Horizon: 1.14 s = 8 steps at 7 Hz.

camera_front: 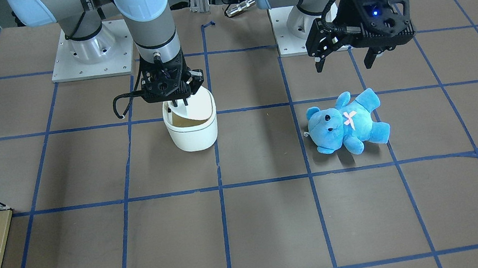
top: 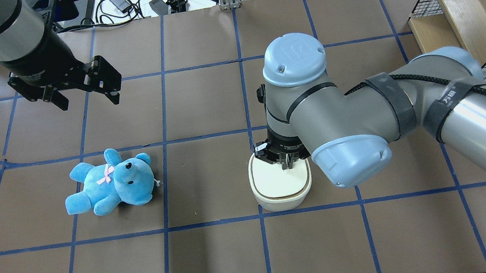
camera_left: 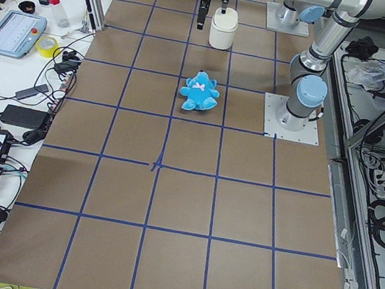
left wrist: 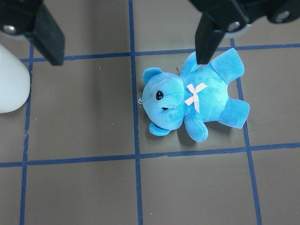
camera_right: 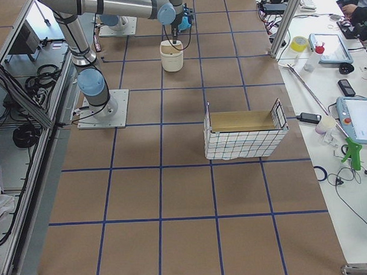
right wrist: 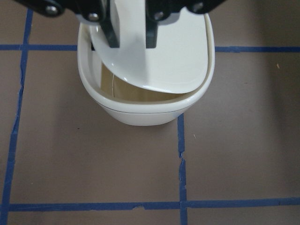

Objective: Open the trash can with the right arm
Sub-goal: 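Press the right gripper on the lid's near edge to tip it open, then raise the right gripper away from the opened trash can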

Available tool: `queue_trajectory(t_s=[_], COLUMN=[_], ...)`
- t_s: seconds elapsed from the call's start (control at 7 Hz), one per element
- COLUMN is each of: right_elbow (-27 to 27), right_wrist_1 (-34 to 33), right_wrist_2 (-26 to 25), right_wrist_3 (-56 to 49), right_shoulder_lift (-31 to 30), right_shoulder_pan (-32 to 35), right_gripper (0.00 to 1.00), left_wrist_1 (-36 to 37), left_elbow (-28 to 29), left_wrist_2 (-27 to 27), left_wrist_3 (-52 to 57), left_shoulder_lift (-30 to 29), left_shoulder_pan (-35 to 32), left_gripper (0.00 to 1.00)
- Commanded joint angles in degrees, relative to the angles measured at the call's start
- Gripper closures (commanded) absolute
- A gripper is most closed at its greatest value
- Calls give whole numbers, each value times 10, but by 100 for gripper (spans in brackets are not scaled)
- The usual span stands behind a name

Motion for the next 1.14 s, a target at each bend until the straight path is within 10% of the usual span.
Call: queue_trajectory(t_s=[0.0, 1.0], right_elbow=[-126, -164], right_wrist_1=[93, 119], right_wrist_2=[-4, -28], right_wrist_3=[-33, -188], right_shoulder_lift=[-1, -5], right_shoulder_pan=[-46, -139], right_gripper=[0, 0], left_wrist_1=[0, 0], left_elbow=[0, 0], left_wrist_2=[-1, -1], left_wrist_3=[0, 0], left_shoulder_lift=[0, 0], left_shoulder_pan=[0, 0], left_gripper=[0, 0])
